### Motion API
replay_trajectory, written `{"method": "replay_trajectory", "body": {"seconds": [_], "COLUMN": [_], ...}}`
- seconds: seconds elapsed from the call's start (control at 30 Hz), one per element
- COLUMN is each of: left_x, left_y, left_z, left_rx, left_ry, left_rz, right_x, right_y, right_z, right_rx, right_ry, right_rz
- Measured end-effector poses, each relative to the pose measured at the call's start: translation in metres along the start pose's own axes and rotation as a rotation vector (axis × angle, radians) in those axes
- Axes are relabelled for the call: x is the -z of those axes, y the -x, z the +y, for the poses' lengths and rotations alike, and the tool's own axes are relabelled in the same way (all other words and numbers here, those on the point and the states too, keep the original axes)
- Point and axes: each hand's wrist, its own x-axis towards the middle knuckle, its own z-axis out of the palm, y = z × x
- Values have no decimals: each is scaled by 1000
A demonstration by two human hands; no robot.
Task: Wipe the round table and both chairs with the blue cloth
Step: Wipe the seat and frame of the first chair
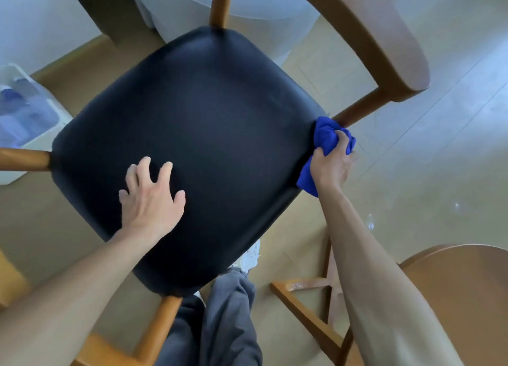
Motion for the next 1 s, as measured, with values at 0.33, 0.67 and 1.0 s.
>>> {"method": "replay_trajectory", "body": {"seconds": [0.33,0.67,1.0], "left_x": [5,16,60], "left_y": [-70,-85,-110], "left_z": [46,24,-7], "left_rx": [-133,-164,10], "left_ry": [-116,152,795], "left_rz": [-17,120,-96], "right_x": [-20,-45,-98], "right_y": [76,-8,177], "right_z": [-10,-84,-84], "right_rx": [675,374,966], "right_ry": [317,192,293], "right_rz": [-104,25,-350]}}
